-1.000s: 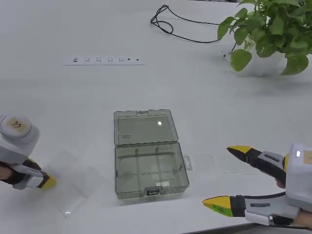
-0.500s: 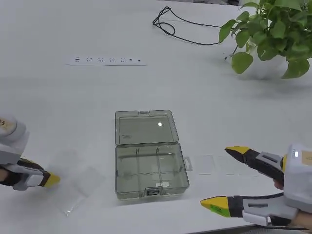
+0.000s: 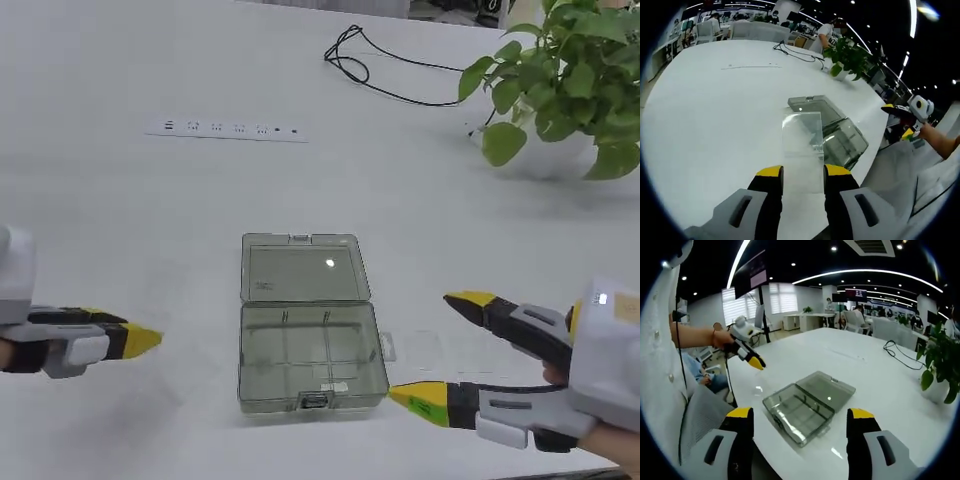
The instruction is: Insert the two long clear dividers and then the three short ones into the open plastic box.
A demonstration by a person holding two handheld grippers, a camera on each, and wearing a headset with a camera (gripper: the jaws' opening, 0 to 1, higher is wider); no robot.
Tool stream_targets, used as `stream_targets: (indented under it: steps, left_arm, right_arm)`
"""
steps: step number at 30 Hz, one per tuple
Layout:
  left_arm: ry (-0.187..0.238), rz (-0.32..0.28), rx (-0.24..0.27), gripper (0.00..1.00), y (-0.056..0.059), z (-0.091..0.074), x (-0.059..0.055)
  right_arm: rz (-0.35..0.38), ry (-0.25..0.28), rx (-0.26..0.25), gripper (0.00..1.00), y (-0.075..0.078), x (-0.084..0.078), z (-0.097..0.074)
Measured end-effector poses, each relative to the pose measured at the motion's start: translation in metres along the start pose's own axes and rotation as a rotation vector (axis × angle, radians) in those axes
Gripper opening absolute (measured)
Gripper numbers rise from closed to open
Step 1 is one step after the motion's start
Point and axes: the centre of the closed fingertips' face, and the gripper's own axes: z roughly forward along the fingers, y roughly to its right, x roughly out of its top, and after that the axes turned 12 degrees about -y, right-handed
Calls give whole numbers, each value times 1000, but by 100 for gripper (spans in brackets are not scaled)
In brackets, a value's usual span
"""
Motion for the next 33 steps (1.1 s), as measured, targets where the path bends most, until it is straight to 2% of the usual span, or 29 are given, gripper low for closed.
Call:
stream_targets:
  steps: [3, 5, 7, 11, 13, 17, 18, 22, 24, 27, 33]
  left_arm:
    - [44, -3, -34, 30, 15, -1, 10]
    - [94, 2, -76, 30, 31, -3, 20]
    - [114, 14, -98, 30, 43, -4, 25]
    - [154, 45, -127, 30, 66, -3, 33]
    - [167, 58, -138, 30, 76, -2, 36]
    - [196, 91, -166, 30, 99, 2, 43]
    - [204, 98, -171, 30, 104, 3, 45]
    - [225, 112, -177, 30, 116, 7, 52]
    - [234, 117, -178, 30, 119, 8, 54]
    - [239, 128, -175, 30, 123, 10, 58]
    - [237, 157, -182, 30, 132, 12, 60]
  right_arm:
    - [12, 0, 5, 69, -4, 10, 2]
    - [13, 18, 2, 68, -7, 24, 4]
    - [37, 55, 22, 66, -13, 39, 4]
    - [97, 61, 31, 62, -18, 54, 7]
    - [80, 87, 30, 57, -22, 65, 8]
    - [137, 132, 22, 48, -24, 83, 10]
    - [158, 126, 17, 44, -24, 83, 12]
    - [193, 119, 5, 38, -25, 85, 19]
    - [206, 117, 14, 30, -27, 85, 20]
    - [245, 105, 37, 28, -34, 84, 25]
    - [248, 102, 49, 20, -40, 83, 30]
